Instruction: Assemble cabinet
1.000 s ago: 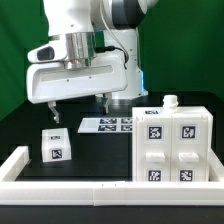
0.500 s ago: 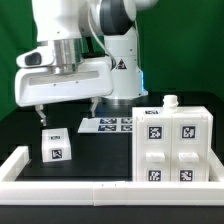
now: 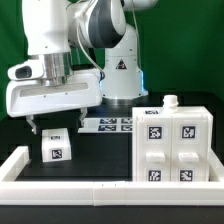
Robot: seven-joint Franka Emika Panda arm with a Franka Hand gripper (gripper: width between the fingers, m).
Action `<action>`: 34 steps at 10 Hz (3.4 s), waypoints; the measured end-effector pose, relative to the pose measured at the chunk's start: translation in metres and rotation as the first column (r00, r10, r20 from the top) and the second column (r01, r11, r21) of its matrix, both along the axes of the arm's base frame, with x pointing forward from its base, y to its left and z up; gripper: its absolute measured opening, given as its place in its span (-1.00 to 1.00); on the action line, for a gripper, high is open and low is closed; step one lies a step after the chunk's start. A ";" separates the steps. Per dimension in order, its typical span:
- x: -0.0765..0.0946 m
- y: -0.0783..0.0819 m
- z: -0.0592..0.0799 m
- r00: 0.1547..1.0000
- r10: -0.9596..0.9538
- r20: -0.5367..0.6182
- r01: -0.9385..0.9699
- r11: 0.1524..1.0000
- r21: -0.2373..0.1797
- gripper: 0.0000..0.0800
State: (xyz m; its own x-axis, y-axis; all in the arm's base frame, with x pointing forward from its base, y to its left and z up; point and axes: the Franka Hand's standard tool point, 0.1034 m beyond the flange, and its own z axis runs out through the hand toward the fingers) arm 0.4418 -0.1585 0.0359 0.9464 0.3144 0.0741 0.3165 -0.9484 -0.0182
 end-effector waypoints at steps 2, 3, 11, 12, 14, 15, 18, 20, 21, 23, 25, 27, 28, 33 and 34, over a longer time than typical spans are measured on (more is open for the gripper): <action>-0.001 0.001 -0.002 1.000 0.004 -0.004 -0.004 1.000 0.002 0.99; -0.002 0.003 -0.003 1.000 0.006 -0.006 -0.006 1.000 0.003 0.99; 0.010 -0.006 -0.015 0.999 0.005 0.043 -0.004 1.000 -0.025 0.99; 0.010 -0.006 -0.015 0.999 0.005 0.043 -0.004 1.000 -0.025 0.99; 0.009 -0.005 -0.017 0.999 0.005 0.040 -0.004 1.000 -0.024 0.99; 0.008 -0.004 -0.019 0.999 0.004 0.036 -0.004 1.000 -0.022 0.99; 0.008 0.012 -0.024 1.000 -0.006 0.024 0.006 1.000 -0.004 0.99; 0.008 0.009 -0.024 1.000 0.001 0.020 -0.001 1.000 -0.004 0.96; 0.007 0.009 -0.024 1.000 0.002 0.020 -0.002 1.000 -0.005 0.54; 0.007 0.009 -0.024 1.000 0.003 0.020 -0.003 1.000 -0.005 0.40; 0.007 0.010 -0.024 1.000 0.003 0.020 -0.003 1.000 -0.005 0.40; 0.011 0.021 -0.005 1.000 0.003 0.027 -0.003 1.000 -0.003 0.40; 0.013 0.034 0.012 0.999 0.006 0.043 -0.006 1.000 -0.009 0.40; 0.040 0.116 0.103 0.993 -0.111 0.041 0.110 0.994 0.020 0.40; 0.055 0.135 0.119 0.991 -0.124 0.050 0.123 0.992 0.014 0.40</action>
Offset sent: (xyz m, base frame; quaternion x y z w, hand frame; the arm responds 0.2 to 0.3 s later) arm 0.0031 0.0021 -0.0059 -0.0101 0.0119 -0.0030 0.9999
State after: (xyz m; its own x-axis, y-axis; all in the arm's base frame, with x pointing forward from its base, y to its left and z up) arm 0.4972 -0.0239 0.1548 0.9728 0.1942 0.1260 0.1976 -0.9802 -0.0151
